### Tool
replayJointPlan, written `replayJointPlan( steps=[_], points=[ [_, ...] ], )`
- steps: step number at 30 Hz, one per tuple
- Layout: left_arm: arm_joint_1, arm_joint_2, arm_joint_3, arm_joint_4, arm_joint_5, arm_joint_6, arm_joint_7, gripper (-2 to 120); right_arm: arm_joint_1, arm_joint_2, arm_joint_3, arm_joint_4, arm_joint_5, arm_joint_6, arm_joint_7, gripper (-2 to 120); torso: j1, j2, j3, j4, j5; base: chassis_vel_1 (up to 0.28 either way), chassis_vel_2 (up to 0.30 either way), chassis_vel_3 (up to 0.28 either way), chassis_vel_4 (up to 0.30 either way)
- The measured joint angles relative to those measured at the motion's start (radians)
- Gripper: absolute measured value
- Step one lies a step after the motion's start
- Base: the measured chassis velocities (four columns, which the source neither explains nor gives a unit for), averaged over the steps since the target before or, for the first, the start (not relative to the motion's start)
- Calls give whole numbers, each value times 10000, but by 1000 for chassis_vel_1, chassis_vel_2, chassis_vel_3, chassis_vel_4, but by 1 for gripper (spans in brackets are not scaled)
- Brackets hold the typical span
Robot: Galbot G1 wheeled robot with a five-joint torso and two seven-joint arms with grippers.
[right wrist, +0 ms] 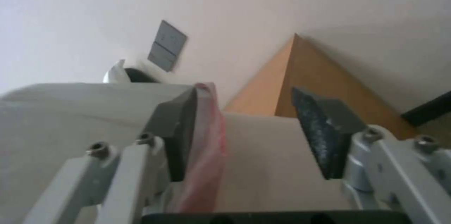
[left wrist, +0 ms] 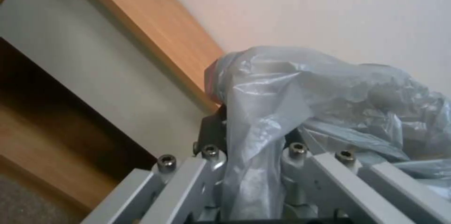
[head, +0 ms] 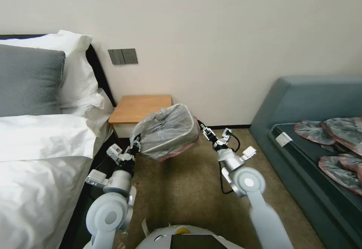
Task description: Pick up the garbage bag from the table and place it over the trash can.
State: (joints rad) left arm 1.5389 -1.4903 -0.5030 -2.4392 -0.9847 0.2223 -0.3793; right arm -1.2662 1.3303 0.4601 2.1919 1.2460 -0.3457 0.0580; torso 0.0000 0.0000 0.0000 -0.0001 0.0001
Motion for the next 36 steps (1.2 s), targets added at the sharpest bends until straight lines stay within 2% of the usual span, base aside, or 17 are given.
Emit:
replayJointPlan(
  steps=[1,4,5,8,9,11,13,16,24,27,28,31,33,36],
  points=[
    [0,0,0,0,0,0,0,8,0,0,0,0,0,0,0,60,0,0,0,0,0,0,0,0,0],
    [-75,26,43,113,112,-1,0,8,-115,-119,186,660,331,-61,172,74,1,0,0,0,0,0,0,0,0],
    [-75,26,43,113,112,-1,0,8,-115,-119,186,660,331,-61,172,74,1,0,0,0,0,0,0,0,0],
    [-138,176,96,292,570,-5,31,8,-65,-350,288,1445,593,-71,463,89,1,0,0,0,0,0,0,0,0],
    [-138,176,96,292,570,-5,31,8,-65,-350,288,1445,593,-71,463,89,1,0,0,0,0,0,0,0,0],
    [-158,250,145,392,900,-20,92,8,77,-544,277,1754,624,-64,596,95,0,0,0,0,0,0,0,0,0],
    [-160,381,279,597,1663,-142,292,8,440,-967,49,2171,586,-50,779,100,0,0,0,1,0,0,0,0,0],
    [-152,454,380,671,2018,-174,349,8,757,-1363,-200,2368,542,-118,785,100,1,0,0,2,0,0,0,0,0],
    [-13,726,551,848,3265,-351,721,8,2070,-2584,-1191,2301,441,-1080,644,100,0,0,0,2,1,0,0,0,0],
    [44,862,587,874,3727,-399,921,8,3059,-3356,-2478,1949,-626,-1289,304,100,0,0,1,2,-1,0,0,0,0],
    [44,862,587,874,3727,-399,921,8,3059,-3356,-2478,1949,-626,-1289,304,100,0,0,1,2,-1,0,0,0,0],
    [62,884,586,931,4105,-427,1102,8,4053,-3869,-3729,1612,-1371,-1327,61,100,0,0,0,0,-1,0,0,0,0],
    [77,888,586,942,4228,-428,1147,8,4308,-3944,-4037,1524,-1547,-1328,-6,99,0,0,0,1,-1,0,0,0,0],
    [159,900,596,961,4560,-419,1285,7,5190,-4168,-5138,1279,-1940,-1335,-151,89,0,0,1,3,-2,0,0,0,0]
  ],
)
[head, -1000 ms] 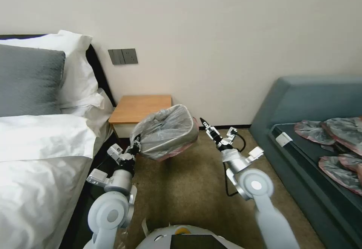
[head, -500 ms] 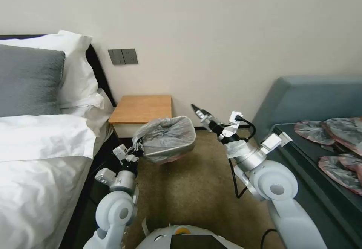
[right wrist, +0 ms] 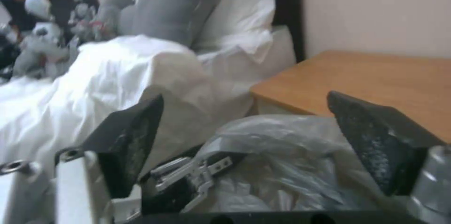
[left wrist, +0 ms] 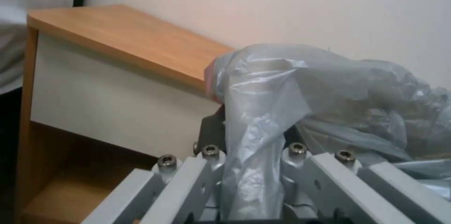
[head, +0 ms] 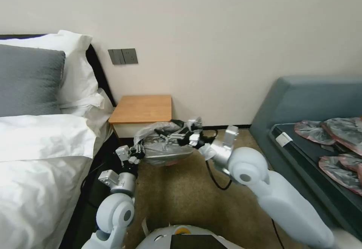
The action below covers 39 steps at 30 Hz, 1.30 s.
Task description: Pick up the garbage bag from the table and place it over the trash can.
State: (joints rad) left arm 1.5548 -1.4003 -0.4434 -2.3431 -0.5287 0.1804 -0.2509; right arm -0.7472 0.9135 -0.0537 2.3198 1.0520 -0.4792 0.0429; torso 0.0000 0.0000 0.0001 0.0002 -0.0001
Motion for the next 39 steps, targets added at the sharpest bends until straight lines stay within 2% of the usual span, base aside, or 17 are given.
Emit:
replayJointPlan(
  steps=[1,4,5,9,10,14,15,19,20,24,29,39],
  points=[
    [0,0,0,0,0,0,0,7,0,0,0,0,0,0,0,89,0,0,0,0,0,0,0,0,0],
    [98,-16,-1,39,395,14,308,7,723,-216,-941,-147,-109,-70,-67,73,0,0,0,-2,0,0,0,0,0],
    [98,-16,-1,39,395,14,308,7,723,-216,-941,-147,-109,-70,-67,73,0,0,0,-2,0,0,0,0,0],
    [155,59,-40,22,697,118,593,7,1495,-577,-1847,-518,-743,-136,-571,55,0,0,0,-2,1,0,0,0,0],
    [155,59,-40,22,697,118,593,7,1495,-577,-1847,-518,-743,-136,-571,55,0,0,0,-2,1,0,0,0,0],
    [226,141,-109,-22,1016,168,833,7,2240,-1105,-2648,-694,-983,-398,-852,36,0,0,0,-3,1,0,0,0,0],
    [226,141,-109,-22,1016,168,833,7,2240,-1105,-2648,-694,-983,-398,-852,36,0,0,0,-3,1,0,0,0,0],
    [323,146,-131,-92,1211,287,946,7,2933,-1344,-3174,-853,-1093,-965,-920,17,0,0,0,-3,2,0,0,0,0],
    [323,146,-131,-92,1211,287,946,7,2933,-1344,-3174,-853,-1093,-965,-920,17,0,0,0,-3,2,0,0,0,0],
    [374,33,-143,-49,1822,311,1263,7,3704,-1357,-3689,-951,-1792,-1791,-1041,0,0,0,0,-2,1,0,0,0,0],
    [377,-79,-140,-34,2117,311,1471,7,4513,-1301,-4284,-995,-1983,-2507,-1089,0,0,0,0,-2,1,0,0,0,0],
    [405,-113,-199,-109,2277,302,1643,7,5432,-888,-5319,-1565,-1988,-2564,-950,0,0,0,-1,-2,1,0,0,0,0]
  ],
)
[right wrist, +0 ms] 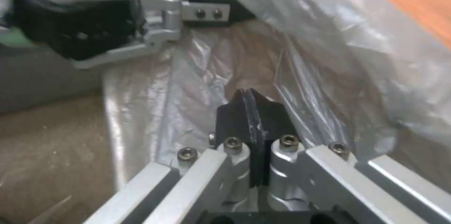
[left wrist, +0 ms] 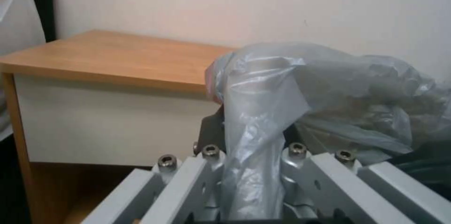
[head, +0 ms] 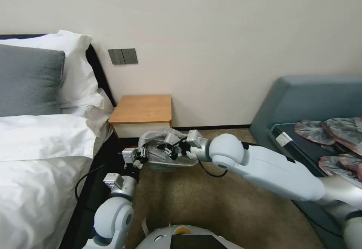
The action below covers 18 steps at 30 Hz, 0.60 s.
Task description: Pick up the garbage bag from the table and place it over the trash can.
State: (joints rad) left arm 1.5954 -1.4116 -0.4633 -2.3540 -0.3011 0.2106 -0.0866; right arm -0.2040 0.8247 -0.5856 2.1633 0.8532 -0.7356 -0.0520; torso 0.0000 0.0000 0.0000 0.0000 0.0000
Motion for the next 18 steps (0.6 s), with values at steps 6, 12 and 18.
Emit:
replayJointPlan(
  steps=[6,12,18],
  points=[
    [25,17,11,-36,4,-22,35,7,261,324,-558,-506,-212,9,371,0,0,0,0,1,-1,0,0,0,0],
    [13,20,22,-67,4,-25,35,7,261,356,-848,-846,-755,17,389,0,0,0,0,-1,-1,0,0,0,0],
    [-17,12,57,-28,287,-116,154,7,410,413,-1316,-1116,-800,24,714,0,0,0,0,-1,0,0,0,0,0]
  ],
)
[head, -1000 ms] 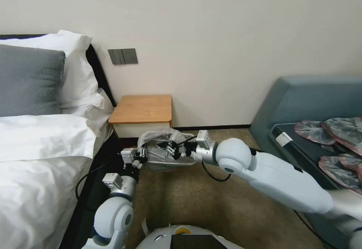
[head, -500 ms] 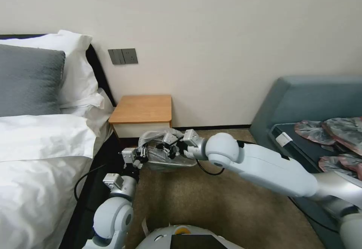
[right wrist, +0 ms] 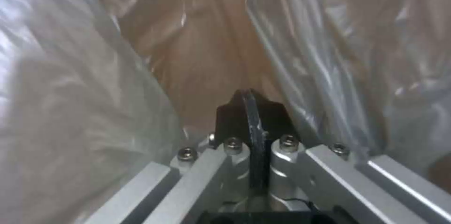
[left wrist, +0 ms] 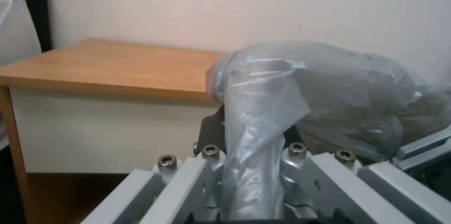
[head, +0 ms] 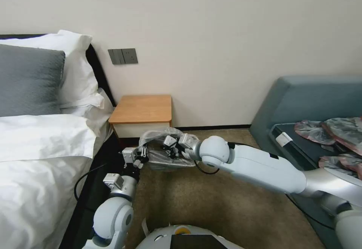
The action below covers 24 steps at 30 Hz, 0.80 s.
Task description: Pick up the garbage bag from the table and place it over the trash can.
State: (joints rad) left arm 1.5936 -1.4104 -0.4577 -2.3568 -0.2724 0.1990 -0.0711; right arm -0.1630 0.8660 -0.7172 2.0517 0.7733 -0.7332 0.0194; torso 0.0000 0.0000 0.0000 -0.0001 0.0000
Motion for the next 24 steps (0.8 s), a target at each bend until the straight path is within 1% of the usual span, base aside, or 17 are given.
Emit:
replayJointPlan(
  steps=[11,18,24],
  points=[
    [21,2,-7,93,1020,-462,436,7,365,412,-735,-418,35,1,652,0,0,0,0,1,0,0,0,0,0],
    [58,-2,13,50,1149,-538,544,7,471,599,-1023,-695,103,1,857,0,0,0,0,0,-1,0,0,0,0],
    [148,-5,23,-47,1301,-668,624,7,514,764,-1339,-977,96,0,1289,0,0,0,1,1,0,0,0,0,0]
  ],
)
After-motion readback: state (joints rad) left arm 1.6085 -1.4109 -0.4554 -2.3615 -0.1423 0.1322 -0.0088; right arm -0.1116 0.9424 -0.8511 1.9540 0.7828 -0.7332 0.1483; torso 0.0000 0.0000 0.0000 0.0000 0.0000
